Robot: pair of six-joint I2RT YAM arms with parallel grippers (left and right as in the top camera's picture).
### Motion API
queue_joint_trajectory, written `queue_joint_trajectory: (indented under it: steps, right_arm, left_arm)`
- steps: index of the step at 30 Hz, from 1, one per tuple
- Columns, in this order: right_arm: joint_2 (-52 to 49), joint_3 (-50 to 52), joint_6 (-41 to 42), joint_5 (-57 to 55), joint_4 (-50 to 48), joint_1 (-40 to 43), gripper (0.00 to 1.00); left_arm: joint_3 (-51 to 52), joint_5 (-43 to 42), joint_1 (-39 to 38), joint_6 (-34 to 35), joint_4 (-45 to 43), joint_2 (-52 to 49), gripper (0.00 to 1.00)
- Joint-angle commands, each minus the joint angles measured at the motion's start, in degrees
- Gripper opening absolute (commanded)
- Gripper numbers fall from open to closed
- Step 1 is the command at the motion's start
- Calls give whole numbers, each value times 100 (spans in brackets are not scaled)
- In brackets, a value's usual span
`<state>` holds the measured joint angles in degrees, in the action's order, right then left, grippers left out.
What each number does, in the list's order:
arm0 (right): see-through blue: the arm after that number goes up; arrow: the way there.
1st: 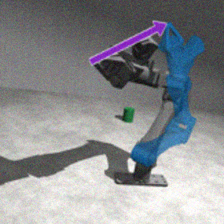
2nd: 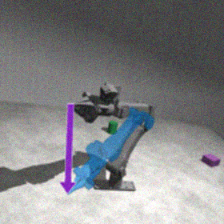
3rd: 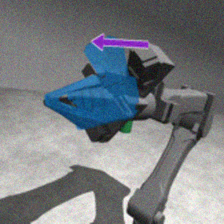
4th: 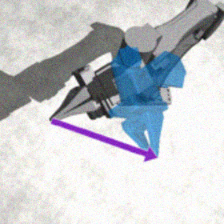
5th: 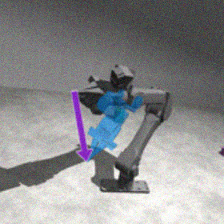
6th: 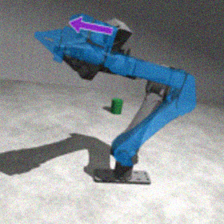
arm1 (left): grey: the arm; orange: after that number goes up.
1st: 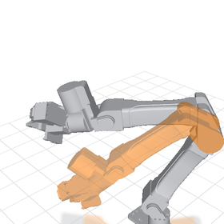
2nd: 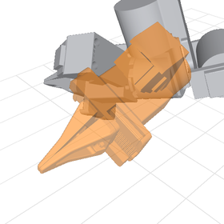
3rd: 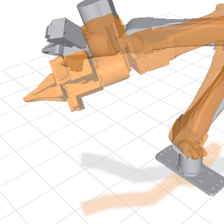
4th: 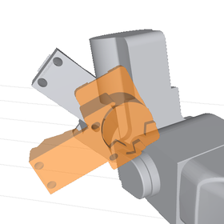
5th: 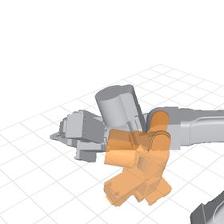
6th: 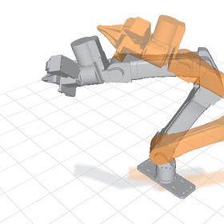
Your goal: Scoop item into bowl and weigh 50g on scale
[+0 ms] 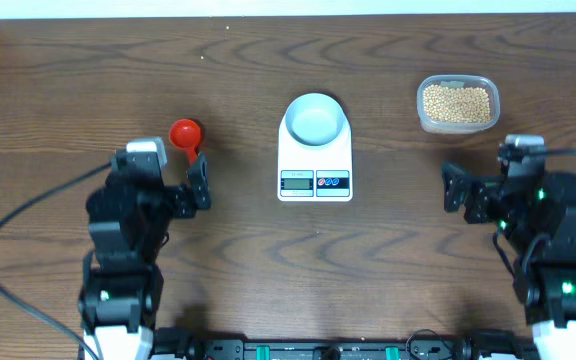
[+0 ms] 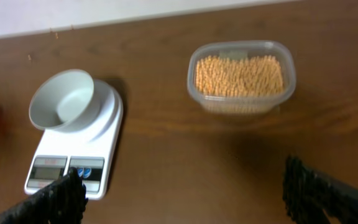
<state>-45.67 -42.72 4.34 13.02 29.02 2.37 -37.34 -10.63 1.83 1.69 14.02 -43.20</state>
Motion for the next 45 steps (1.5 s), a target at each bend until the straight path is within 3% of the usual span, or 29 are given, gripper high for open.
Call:
queue_joint_trajectory:
  steps: [1, 11, 15, 23, 25, 30, 37, 39, 45]
  right_arm:
    - [-505, -656, -81, 111, 350, -33, 99]
    - [-2135, -2557, -234, 153, 2037, -33, 99]
    - [-2651, -3097, -232, 127, 2402, -31, 99]
    - [-2747, -3108, -157, 396, 2275, -33, 99]
    - [-2747, -3108, -136, 409, 2194, -33, 99]
    - [-2747, -3106, -136, 407, 2098, -33, 99]
    - [-2747, -3064, -138, 407, 2090, -33, 99]
    - [-2750, -3060, -138, 407, 2098, -33, 99]
    - [-2752, -3060, -138, 409, 2116, -35, 99]
  left_arm:
    - [-769, -96, 20, 9, 444, -560, 98]
    - [-2855, -92, 20, -4, 2411, -2378, 98]
    - [-2863, -92, 20, -7, 2490, -2616, 98]
    - [-2852, -651, 20, 326, 3038, -2686, 100]
    - [-2846, -649, 85, 328, 3091, -2800, 78]
    - [-2837, -706, 549, 994, 3095, -3383, 58]
    - [-2837, -1147, 1126, 1023, 2741, -4603, 57]
    - [-2837, -1147, 1204, 1023, 2479, -4920, 51]
    - [-2837, -1121, 1248, 1023, 1056, -5825, 47]
